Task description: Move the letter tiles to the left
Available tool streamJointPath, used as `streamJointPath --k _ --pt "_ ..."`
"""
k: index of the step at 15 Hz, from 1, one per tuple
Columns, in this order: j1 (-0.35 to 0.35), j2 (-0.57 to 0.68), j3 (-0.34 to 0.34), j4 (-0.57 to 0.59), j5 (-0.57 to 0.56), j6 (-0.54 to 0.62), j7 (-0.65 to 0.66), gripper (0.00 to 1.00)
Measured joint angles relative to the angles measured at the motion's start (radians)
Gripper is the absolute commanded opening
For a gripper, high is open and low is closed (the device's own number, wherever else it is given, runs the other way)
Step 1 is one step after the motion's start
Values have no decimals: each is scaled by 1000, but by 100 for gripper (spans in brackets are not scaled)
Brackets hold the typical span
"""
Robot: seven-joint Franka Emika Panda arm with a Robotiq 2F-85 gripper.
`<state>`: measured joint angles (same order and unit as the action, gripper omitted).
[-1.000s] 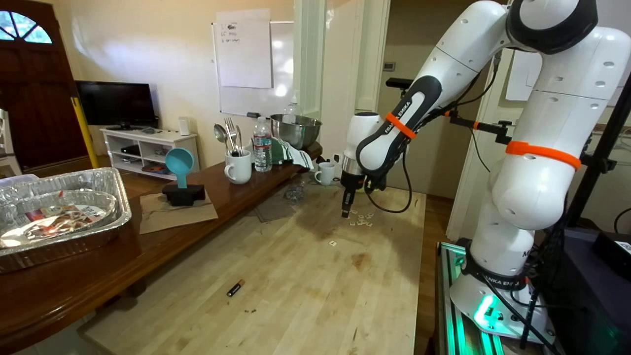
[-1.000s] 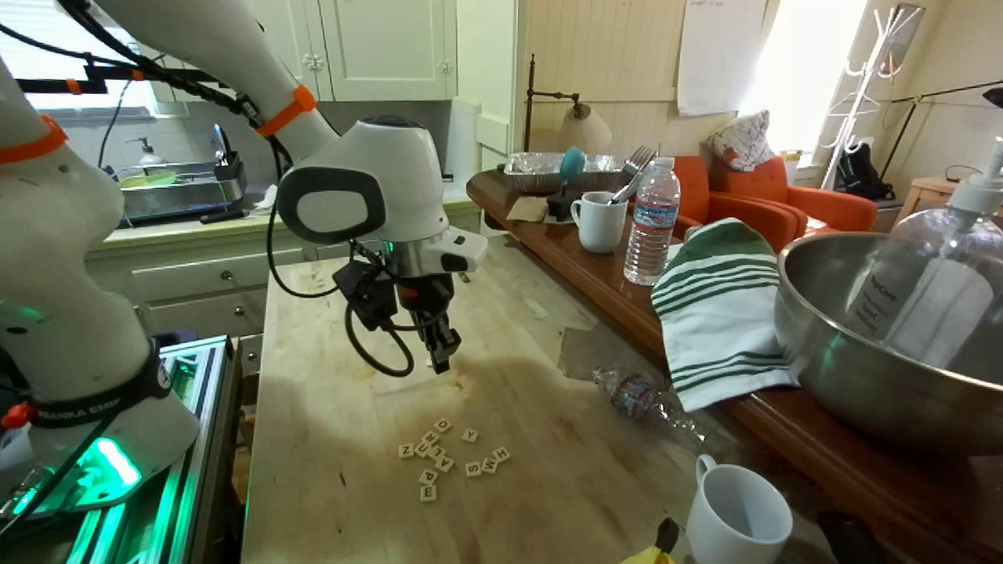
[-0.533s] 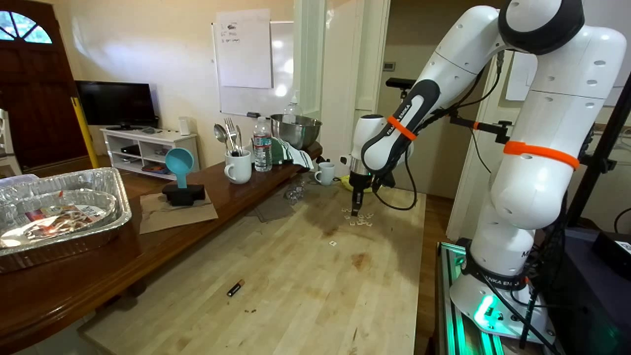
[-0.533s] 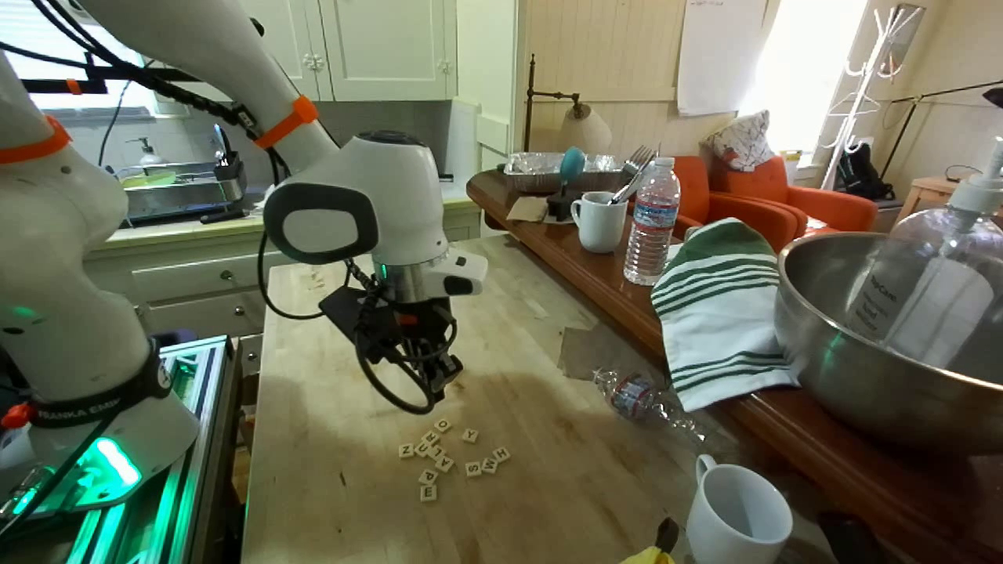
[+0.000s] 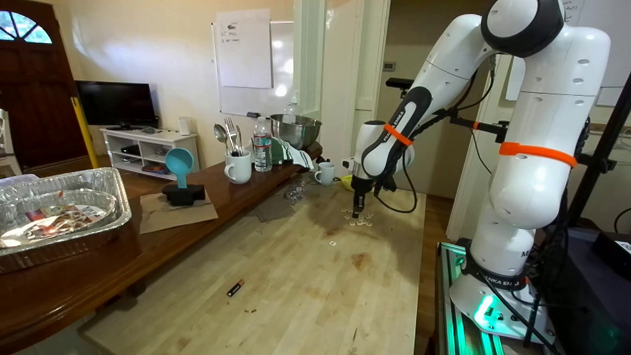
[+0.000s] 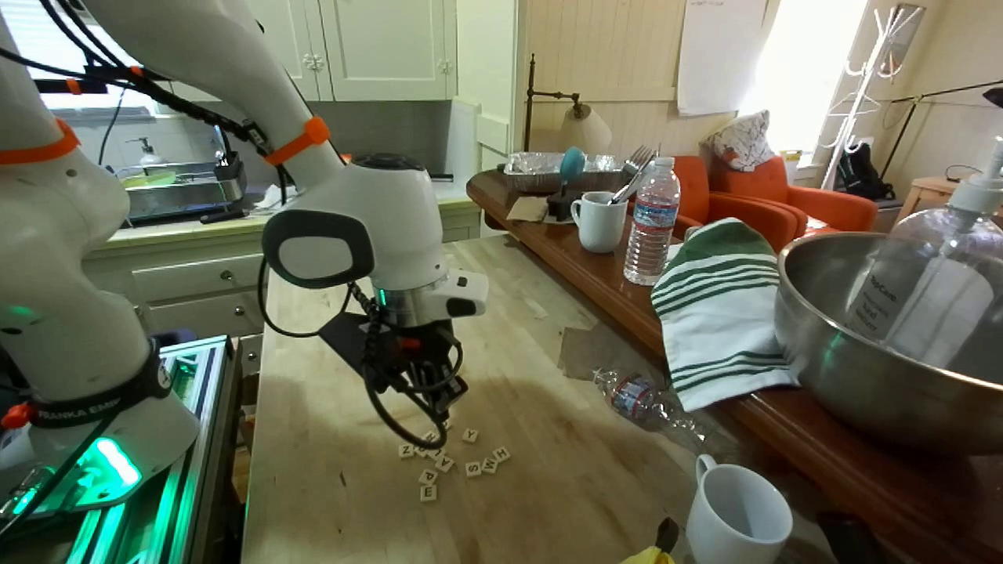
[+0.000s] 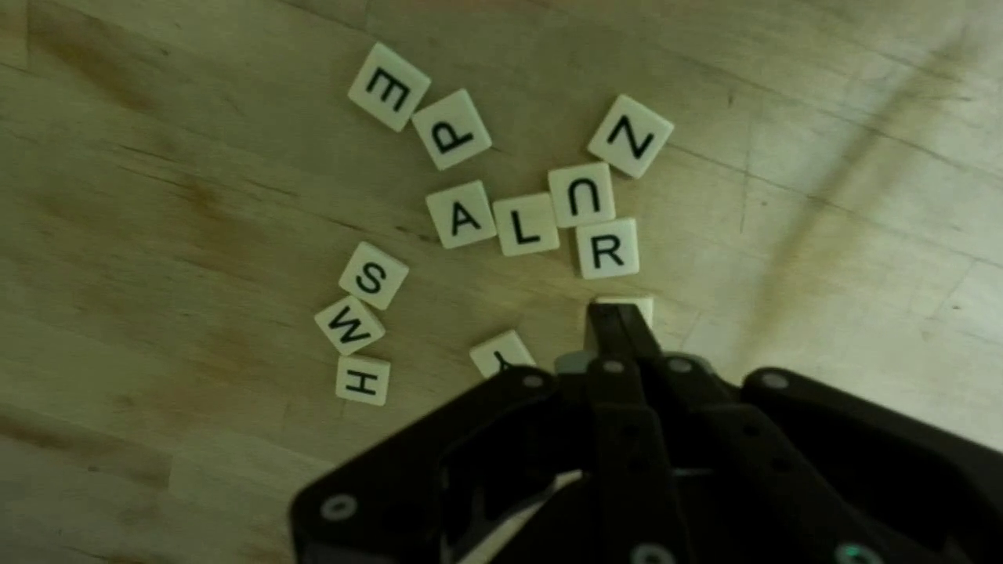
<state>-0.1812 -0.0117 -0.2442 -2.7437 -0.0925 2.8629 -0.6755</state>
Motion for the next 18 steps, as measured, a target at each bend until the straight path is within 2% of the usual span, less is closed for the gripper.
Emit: streamJointPath --k 12,18 --pt "3 67 48 0 259 61 -181 0" --pt "4 67 88 0 300 61 -237 0"
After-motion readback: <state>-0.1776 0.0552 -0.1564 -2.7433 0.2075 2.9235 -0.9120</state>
